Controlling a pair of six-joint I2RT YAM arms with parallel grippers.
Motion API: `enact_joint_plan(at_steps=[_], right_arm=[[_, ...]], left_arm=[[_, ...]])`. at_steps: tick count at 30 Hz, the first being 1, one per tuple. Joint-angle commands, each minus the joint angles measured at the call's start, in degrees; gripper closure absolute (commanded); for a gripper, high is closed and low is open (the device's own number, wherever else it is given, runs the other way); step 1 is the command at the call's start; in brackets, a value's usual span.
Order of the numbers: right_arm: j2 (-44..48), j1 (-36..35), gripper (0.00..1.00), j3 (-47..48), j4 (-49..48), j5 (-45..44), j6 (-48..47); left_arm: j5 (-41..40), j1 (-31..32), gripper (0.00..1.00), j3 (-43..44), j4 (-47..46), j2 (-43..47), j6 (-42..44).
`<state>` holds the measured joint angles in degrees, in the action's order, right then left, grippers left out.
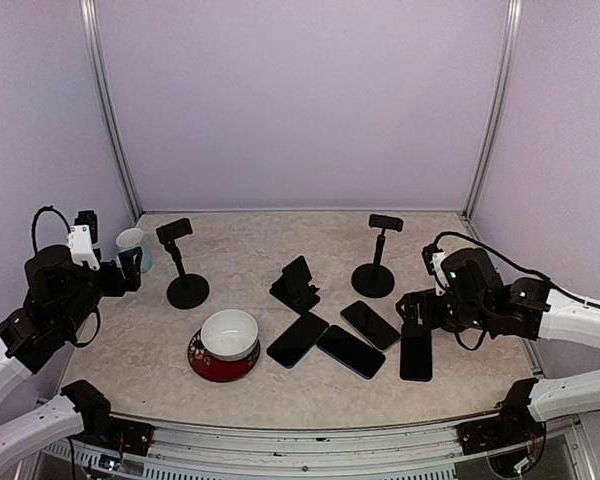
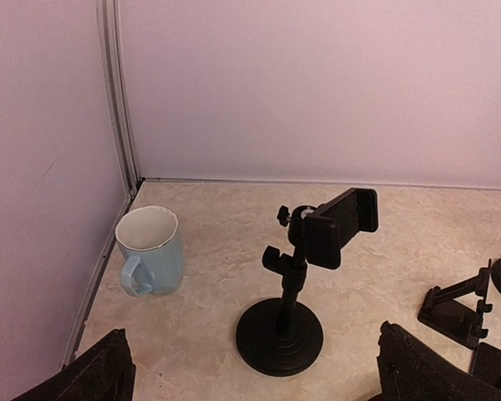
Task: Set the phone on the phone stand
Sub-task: Pick up the phone at the corner of the board.
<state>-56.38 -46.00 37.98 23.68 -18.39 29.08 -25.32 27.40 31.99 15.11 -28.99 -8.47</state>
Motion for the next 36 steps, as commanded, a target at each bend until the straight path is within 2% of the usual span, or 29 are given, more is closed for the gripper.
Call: enact_joint_plan(at_steps=[1, 14, 21, 28, 36], right_arm=[[-2.85, -3.33, 0.00, 0.55, 0.83, -6.63, 4.73], [-4.73, -4.81, 0.00, -3.91, 0.24, -8.50, 13.93], [-10.67, -4.84, 0.00, -0.89, 5.16, -12.70, 20.70], [-15.31, -4.84, 0.00, 1.33, 6.01, -10.96, 19.06], [-13.45, -4.88, 0.00, -0.60, 4.26, -10.04, 20.87]], left_arm=[[-1.05, 0.76, 0.01, 0.44, -0.16, 0.41, 0.24], [-0.70, 0.79, 0.01, 0.44, -0.32, 0.60, 0.21], [-1.39, 1.20, 0.01, 0.36, -0.16, 1.13, 0.28], [-1.66, 1.24, 0.01, 0.29, -0.20, 1.13, 0.30], [-2.02, 1.27, 0.01, 0.27, -0.10, 1.05, 0.30]])
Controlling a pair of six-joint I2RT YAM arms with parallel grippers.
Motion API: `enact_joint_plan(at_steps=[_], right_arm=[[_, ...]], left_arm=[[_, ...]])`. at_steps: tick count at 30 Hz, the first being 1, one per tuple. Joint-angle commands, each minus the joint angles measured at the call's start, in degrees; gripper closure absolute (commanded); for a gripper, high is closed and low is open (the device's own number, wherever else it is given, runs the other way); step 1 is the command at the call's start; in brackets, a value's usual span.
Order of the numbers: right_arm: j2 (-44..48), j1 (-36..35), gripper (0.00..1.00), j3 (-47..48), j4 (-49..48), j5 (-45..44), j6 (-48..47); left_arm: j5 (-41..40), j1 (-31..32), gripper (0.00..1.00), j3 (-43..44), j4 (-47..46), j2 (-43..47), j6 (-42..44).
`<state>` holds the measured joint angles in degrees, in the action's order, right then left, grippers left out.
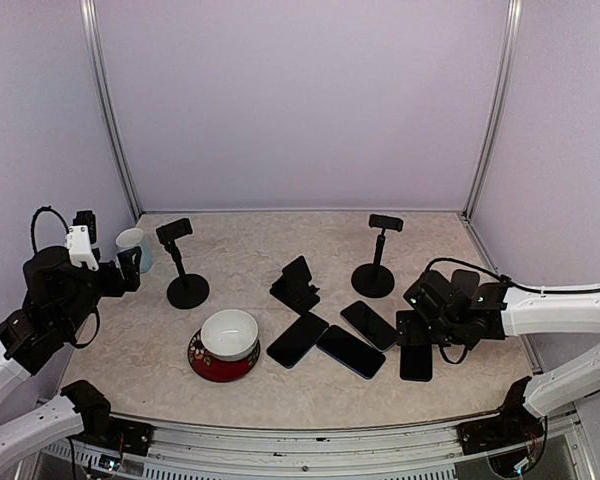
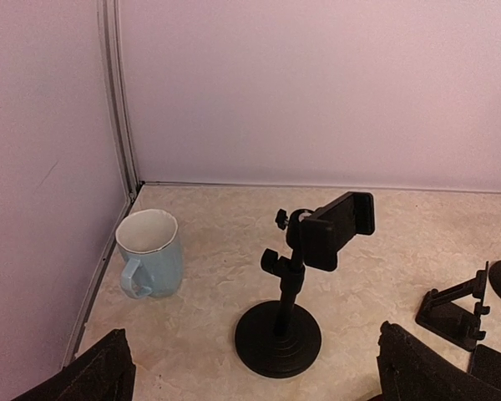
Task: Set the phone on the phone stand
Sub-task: Pick up the phone at the corner of the board.
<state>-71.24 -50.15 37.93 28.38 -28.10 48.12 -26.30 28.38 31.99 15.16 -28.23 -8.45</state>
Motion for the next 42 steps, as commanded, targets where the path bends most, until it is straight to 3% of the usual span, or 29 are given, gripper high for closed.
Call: enact_joint_plan(at_steps=[1, 9, 42], right_arm=[[1.29, -0.74, 0.00, -0.42, -0.05, -0.58, 2.02], [-2.00, -0.63, 0.00, 0.82, 3.81, -0.92, 4.79], [-9.26, 2.80, 0.00, -4.02, -3.21, 1.76, 10.09]], left_arm=[[-1.03, 0.28, 0.01, 0.27, -0.15, 0.28, 0.25], [-1.36, 0.36, 0.01, 0.27, -0.13, 0.32, 0.23], [-2.52, 1.15, 0.01, 0.18, -0.04, 0.87, 0.10]])
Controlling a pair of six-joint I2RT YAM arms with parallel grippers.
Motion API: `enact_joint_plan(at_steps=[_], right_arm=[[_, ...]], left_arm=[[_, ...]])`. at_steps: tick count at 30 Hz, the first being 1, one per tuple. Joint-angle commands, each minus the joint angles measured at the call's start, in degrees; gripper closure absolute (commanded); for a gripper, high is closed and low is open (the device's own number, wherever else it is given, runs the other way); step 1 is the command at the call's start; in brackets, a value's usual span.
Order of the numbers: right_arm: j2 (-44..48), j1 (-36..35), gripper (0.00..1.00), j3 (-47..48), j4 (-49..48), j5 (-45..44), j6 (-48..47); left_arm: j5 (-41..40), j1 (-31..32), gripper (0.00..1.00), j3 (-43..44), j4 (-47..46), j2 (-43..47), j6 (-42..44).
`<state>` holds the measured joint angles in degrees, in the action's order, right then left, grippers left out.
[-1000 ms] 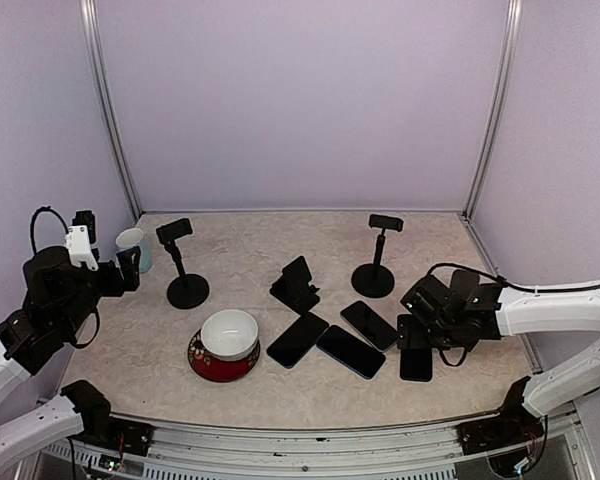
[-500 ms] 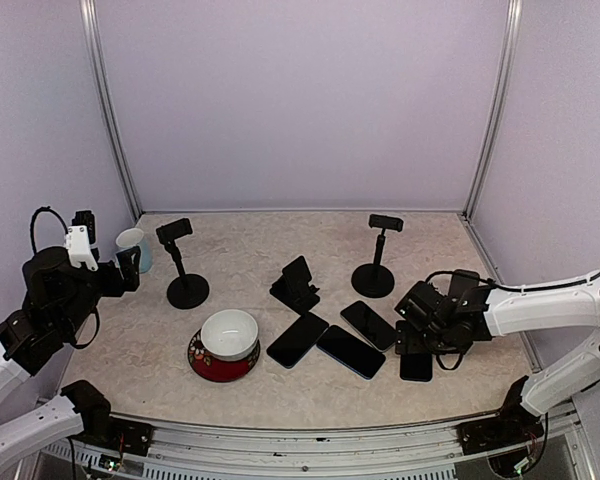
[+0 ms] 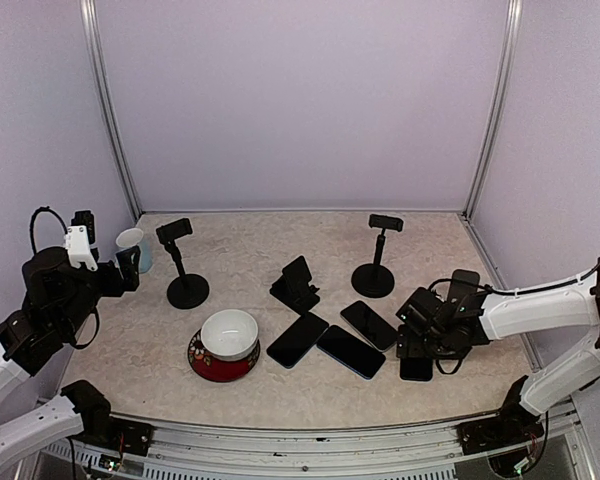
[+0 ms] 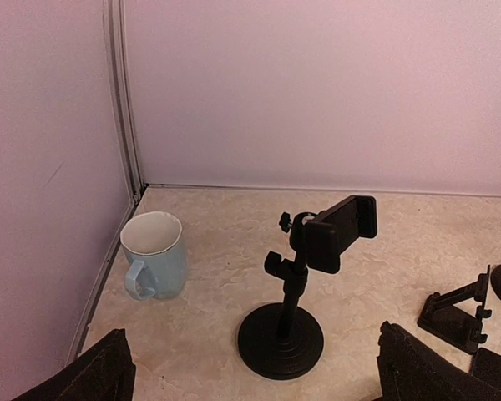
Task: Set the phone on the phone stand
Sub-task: Pick up the phone at the corner of the board.
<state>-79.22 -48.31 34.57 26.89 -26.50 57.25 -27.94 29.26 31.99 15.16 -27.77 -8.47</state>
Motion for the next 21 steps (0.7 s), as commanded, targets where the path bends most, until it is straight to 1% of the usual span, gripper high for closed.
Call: enact_joint_plan(at_steps=[1, 13, 21], right_arm=[[-1.63, 1.21, 0.00, -0.68, -1.98, 0.40, 0.89], [-0.37, 1.71, 0.00, 0.03, -3.99, 1.59, -0.58], [-7.75, 1.83, 0.00, 3.06, -0.37, 1.17, 0.01]], left_arm=[[-0.88, 0.34, 0.01, 0.18, -0.04, 0.37, 0.12], [-0.98, 0.37, 0.01, 0.09, -0.13, 0.42, 0.09], [-0.91, 0.36, 0.01, 0.09, -0.13, 0.52, 0.21]])
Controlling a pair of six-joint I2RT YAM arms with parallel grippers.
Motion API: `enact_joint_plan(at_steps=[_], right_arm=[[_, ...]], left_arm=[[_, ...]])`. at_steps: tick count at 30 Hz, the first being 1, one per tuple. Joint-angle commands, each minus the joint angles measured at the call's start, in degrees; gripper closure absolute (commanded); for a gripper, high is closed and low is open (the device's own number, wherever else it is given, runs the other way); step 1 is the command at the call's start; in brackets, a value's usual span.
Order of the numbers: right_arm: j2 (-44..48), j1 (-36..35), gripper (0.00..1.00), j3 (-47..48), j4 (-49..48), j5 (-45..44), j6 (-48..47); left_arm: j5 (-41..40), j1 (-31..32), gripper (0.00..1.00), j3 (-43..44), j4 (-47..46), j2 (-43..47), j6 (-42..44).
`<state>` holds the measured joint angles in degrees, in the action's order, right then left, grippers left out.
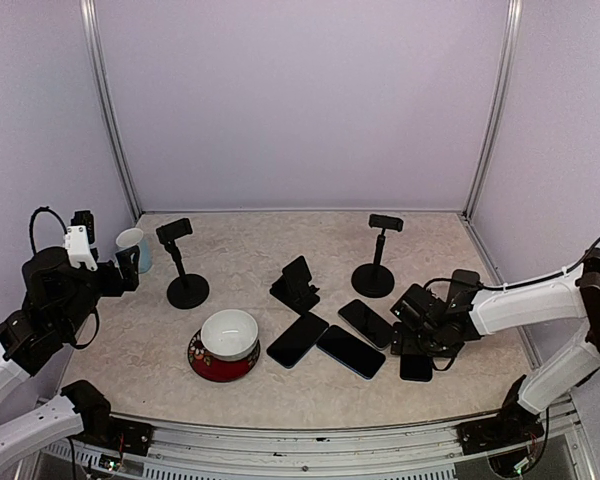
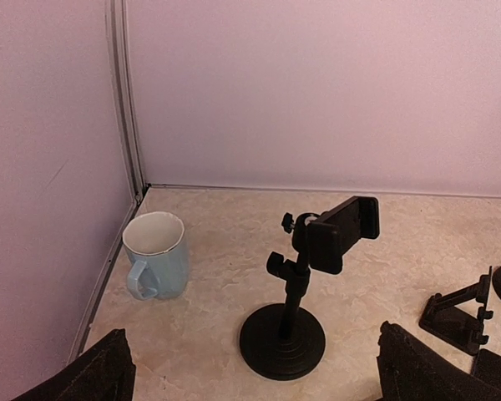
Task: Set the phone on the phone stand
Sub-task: Pick up the phone at the corner of the board.
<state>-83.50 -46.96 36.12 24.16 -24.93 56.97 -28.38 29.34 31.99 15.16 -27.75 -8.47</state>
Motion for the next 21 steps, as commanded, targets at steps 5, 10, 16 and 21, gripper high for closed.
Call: enact_joint_plan(at_steps=[5, 10, 16, 21], right_arm=[[-3.36, 0.47, 0.00, 0.54, 1.05, 0.28, 0.66], [-0.85, 0.47, 0.07, -0.35, 0.48, 0.00, 1.02], [1.03, 0.55, 0.24, -1.35, 0.66, -1.08, 1.02], [2.04, 0.40, 0.44, -2.78, -2.00, 0.13, -1.38]], left_arm=[[-0.53, 0.44, 0.01, 0.01, -0.13, 0.60, 0.18], [-0.62, 0.47, 0.01, 0.00, -0.13, 0.79, 0.16], [-0.79, 0.54, 0.01, 0.00, -0.12, 1.03, 0.30], [-0.86, 0.68, 0.01, 0.00, -0.08, 1.05, 0.30]])
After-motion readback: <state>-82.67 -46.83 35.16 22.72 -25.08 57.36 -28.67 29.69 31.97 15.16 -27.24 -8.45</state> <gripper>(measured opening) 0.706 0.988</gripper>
